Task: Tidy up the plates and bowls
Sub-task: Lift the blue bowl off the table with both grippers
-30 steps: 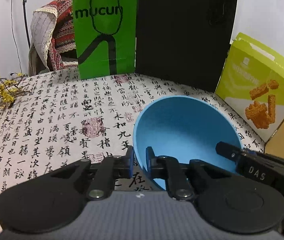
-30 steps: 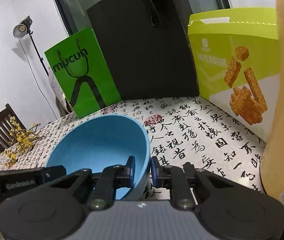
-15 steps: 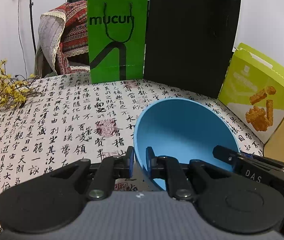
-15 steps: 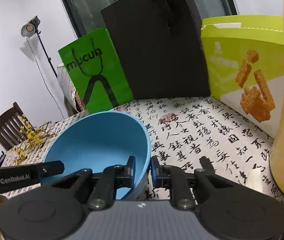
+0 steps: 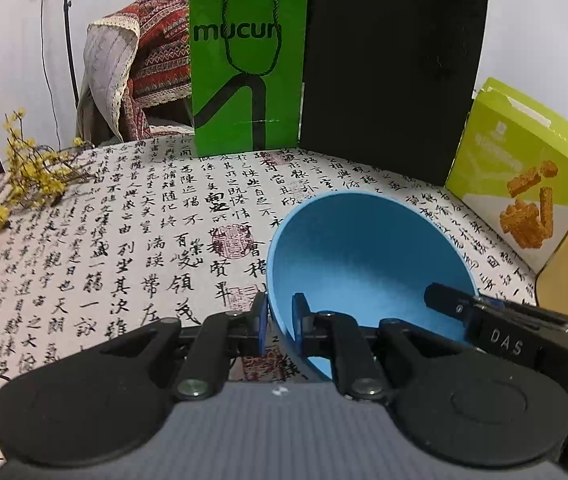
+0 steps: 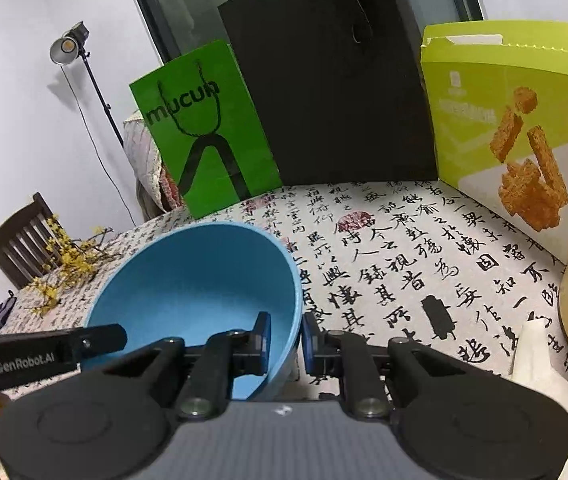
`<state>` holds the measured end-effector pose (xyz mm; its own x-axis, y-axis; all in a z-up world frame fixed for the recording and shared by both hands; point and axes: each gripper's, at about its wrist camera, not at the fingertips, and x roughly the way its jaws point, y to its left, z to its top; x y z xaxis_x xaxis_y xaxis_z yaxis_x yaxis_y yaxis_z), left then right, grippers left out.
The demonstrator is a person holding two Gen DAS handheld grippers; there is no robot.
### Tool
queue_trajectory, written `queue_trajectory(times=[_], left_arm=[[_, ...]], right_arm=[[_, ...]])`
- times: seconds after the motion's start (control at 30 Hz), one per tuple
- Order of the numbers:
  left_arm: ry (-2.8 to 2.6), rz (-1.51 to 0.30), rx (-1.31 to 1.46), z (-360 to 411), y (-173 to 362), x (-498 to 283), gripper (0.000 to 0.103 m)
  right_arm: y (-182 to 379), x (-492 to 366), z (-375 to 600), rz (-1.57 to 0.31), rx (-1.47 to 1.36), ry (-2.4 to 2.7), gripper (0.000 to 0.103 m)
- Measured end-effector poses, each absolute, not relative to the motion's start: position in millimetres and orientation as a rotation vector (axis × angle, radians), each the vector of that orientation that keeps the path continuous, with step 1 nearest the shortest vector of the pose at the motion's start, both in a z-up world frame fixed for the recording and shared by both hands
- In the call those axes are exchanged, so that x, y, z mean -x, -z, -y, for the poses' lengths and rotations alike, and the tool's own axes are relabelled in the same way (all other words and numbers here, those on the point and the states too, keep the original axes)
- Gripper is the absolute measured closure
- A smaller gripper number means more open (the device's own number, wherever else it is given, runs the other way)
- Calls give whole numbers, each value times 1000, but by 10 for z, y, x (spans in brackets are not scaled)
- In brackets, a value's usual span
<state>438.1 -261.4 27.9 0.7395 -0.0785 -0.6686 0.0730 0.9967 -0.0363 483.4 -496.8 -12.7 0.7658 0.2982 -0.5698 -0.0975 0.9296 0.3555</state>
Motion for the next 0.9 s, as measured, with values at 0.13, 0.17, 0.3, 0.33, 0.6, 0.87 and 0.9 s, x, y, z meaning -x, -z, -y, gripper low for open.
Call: queue_trajectory(times=[0.13,0.17,0.3,0.33,0.6,0.87,0.9], left_arm=[[84,-729,-23,2630,-319,-4354,90],[89,-731,-23,2629,-329,-4346,90],[76,-725,-18,2608,-339,-4268,89],[72,-725,-16,2600,-336,-4248,89],[48,-729,19,2451,-389,-4143,89],[19,-705,38,2164,-529,-3913,89],[16,-702,45,2116,-547,-3886,90]], right_arm=[[95,-4802,4964,-647,-321,-221,87],[96,-4800,4956,-647,-320,-218,87],[108,-4810,4944,-662,-338,-234,87],[102,-4806,4930,-663,-338,-236,87],[-24,-4748,4757,-651,-290,-247,87],[-237,-4562,4479,-617,-268,-283,87],[-275,-4535,4426,-609,-259,-285,87]])
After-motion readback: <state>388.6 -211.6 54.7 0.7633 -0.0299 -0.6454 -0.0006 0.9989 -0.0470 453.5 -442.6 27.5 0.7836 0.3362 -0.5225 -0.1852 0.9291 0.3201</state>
